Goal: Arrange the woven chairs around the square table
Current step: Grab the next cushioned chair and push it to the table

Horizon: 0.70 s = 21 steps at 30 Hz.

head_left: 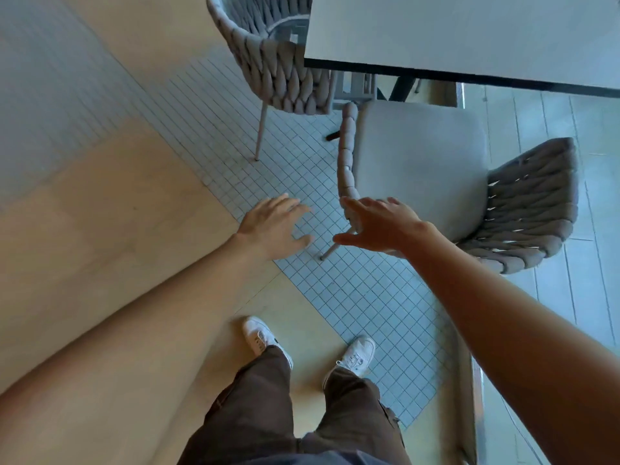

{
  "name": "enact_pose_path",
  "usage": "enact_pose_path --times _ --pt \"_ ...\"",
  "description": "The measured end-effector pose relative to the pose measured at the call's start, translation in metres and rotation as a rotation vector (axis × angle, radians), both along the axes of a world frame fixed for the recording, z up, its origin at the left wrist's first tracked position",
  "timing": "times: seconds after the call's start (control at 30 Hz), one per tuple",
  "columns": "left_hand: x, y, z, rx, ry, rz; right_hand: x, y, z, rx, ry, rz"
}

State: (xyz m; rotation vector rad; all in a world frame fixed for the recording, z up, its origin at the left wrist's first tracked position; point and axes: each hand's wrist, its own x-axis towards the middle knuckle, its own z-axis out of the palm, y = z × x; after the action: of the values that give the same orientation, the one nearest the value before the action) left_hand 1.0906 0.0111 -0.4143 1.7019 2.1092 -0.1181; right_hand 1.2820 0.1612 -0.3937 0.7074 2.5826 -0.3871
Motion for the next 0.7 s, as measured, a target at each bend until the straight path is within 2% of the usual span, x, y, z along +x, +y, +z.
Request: enact_pose_path --times 0.43,0.7 --pt "-0.191 -0.100 0.027 0.035 0.030 0.188 -0.205 -0.064 0.017 -0.005 0.008 0.095" --pt "-0.279 -0.110 0.043 0.046 0.104 0.269 -0.308 -0.055 0.025 0.002 -0.016 0.127"
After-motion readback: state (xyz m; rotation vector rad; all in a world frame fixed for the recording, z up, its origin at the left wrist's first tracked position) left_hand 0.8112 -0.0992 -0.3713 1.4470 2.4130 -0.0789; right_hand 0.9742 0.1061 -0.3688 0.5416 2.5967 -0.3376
